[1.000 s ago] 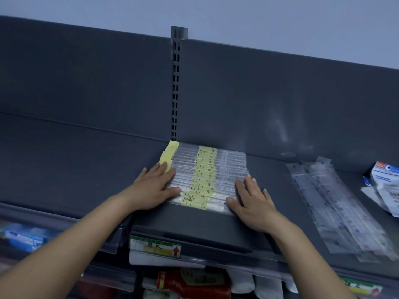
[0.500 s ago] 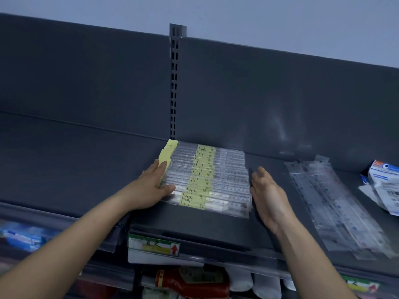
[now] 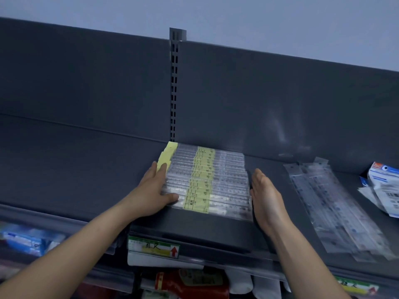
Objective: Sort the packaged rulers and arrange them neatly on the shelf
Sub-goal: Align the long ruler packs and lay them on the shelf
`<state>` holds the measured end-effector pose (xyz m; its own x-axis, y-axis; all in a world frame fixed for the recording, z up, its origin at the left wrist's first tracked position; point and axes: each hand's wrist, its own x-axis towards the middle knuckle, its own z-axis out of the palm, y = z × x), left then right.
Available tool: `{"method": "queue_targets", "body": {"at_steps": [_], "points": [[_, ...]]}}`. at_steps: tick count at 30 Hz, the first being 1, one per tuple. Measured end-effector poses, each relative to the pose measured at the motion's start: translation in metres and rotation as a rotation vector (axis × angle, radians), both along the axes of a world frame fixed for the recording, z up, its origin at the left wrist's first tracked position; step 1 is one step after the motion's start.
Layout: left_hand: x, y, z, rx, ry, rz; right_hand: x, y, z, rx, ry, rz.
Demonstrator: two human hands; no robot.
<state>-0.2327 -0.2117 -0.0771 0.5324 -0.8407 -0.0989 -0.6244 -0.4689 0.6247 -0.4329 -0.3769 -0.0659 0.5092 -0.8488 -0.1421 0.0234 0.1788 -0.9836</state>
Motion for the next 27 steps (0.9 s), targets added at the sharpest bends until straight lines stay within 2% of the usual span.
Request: {"method": "queue_targets", "body": {"at_steps": [10,17,20,27], "points": [[-0.008,0.000,0.005,0.059,-0.028,0.018,-0.001,0.003,0.003,-0.023,0.052,-0.011],[0.020,-0.018,0.012,-0.163,0.182,0.143,0.013,-0.011,0.014,0.004,0.064,-0.017],[0.020,-0.022,0.010,-0.190,0.264,0.125,0.017,-0.013,0.008,-0.022,0.107,0.003],[0.036,-0.026,0.014,-0.226,0.313,0.203,0.019,-0.014,0.021,0.007,0.074,0.003]]}}
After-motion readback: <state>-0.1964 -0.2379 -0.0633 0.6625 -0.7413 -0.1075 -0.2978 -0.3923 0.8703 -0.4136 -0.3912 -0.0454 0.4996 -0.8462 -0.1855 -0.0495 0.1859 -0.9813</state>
